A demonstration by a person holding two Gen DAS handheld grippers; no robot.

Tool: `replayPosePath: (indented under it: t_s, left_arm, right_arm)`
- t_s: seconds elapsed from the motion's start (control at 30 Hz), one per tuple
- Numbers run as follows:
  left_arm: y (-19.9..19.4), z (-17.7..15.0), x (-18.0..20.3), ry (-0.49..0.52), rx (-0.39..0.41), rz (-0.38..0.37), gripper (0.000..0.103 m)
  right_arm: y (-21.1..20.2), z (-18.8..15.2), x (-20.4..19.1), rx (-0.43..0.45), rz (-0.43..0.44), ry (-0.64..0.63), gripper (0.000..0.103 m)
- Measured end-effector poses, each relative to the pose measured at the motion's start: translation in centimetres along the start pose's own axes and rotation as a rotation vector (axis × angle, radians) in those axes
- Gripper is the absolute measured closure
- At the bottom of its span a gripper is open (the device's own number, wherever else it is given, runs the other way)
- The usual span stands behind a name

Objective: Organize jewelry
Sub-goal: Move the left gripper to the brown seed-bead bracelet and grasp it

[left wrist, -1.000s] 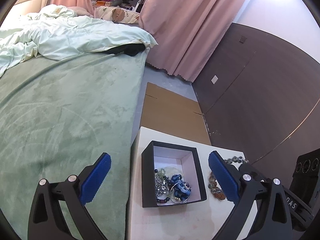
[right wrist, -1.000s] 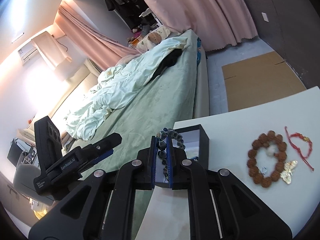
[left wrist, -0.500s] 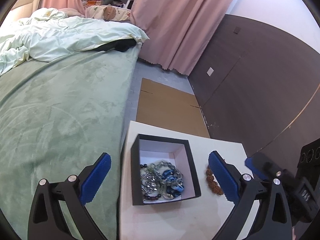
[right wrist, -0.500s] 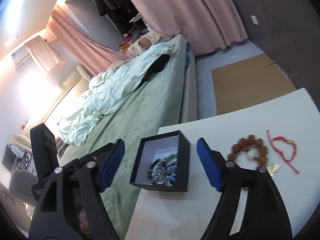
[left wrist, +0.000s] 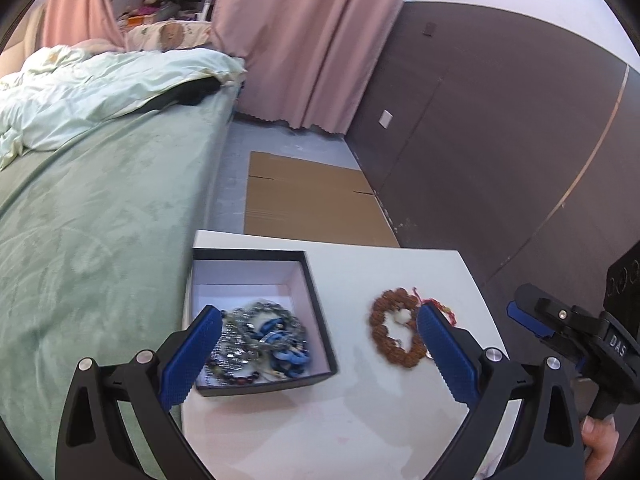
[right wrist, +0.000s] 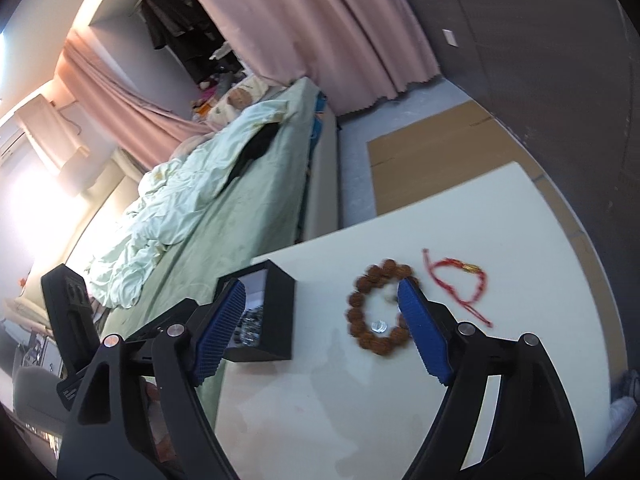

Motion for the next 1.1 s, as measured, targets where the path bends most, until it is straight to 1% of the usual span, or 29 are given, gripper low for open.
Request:
replayPosePath:
  t_s: [0.17, 0.33, 0.4, 0.53, 0.57, 0.6, 0.63, 0.7, 0.73, 0.8, 0.83, 0.93, 1.0, 1.1]
  left_arm:
    - [0.4, -0.5, 2.7, 0.058, 0.005, -0.023, 0.008]
    - [1.1, -1.2, 5.5, 0.133, 0.004, -0.043, 0.009]
    - [1.5, -1.4, 6.3, 0.145, -0.001, -0.057, 0.013]
    - [2.8, -1.9, 8.0, 0.171, -0.024, -0.087, 0.02]
    - [3.0, -2.0, 8.3, 0.176, -0.03, -0.094, 0.024]
    - [3.5, -2.2, 8.8, 0.185, -0.039, -0.102, 0.026]
    - [3.8, -2.4, 9.1, 0.192, -0.045, -0.105, 0.027]
    - [4.4, -2.7, 10.0, 0.223, -0.058, -0.112, 0.034]
    - [4.9, -2.9, 10.5, 0.239, -0.068, -0.116, 0.036]
    - [5.8, -3.4, 11.3, 0.254, -0.088, -0.123, 0.043]
    - [6.4, -3.7, 11.7, 0.267, -0.101, -0.126, 0.044]
    - [8.1, -4.3, 12.6, 0.292, -0.127, -0.122, 0.05]
    - [9.2, -4.6, 12.9, 0.294, -0.144, -0.113, 0.059]
    - [10.5, -4.7, 13.3, 0.302, -0.148, -0.1, 0.062]
  right_arm:
    - [-0.6, -0.4, 2.3, -0.029, -0.041, 0.049, 0.024]
    - [-1.1, -0.9, 5.1, -0.054, -0.07, 0.141, 0.024]
    - [-1.3, -1.0, 6.4, -0.062, -0.079, 0.182, 0.024]
    - [-1.7, -1.1, 7.8, -0.077, -0.108, 0.22, 0.025]
    - [-1.7, -1.1, 8.1, -0.08, -0.109, 0.229, 0.026]
    - [-1.7, -1.1, 8.4, -0.083, -0.109, 0.238, 0.03]
    - [-1.8, -1.1, 8.8, -0.087, -0.11, 0.252, 0.032]
    - [-1.9, -1.0, 9.4, -0.086, -0.116, 0.269, 0.035]
    - [-2.0, -0.9, 9.7, -0.083, -0.125, 0.275, 0.035]
    - [-2.2, -0.7, 10.1, -0.077, -0.13, 0.286, 0.035]
    - [-2.2, -0.6, 10.3, -0.076, -0.131, 0.291, 0.036]
    - [-2.1, -0.3, 11.1, -0.077, -0.135, 0.307, 0.039]
    - [-2.0, -0.1, 11.4, -0.079, -0.137, 0.312, 0.04]
    - [-1.7, 0.1, 11.8, -0.085, -0.137, 0.316, 0.043]
Point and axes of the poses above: each gripper's, at about its wrist camera, not at the fingertips, and y roughly the way its jaws point, x to its right, z to its top, the point moved 3 cm from there along y, roughly the way its jaws point, and after that the axes turned 7 degrees about z, right-handed, at the moved point
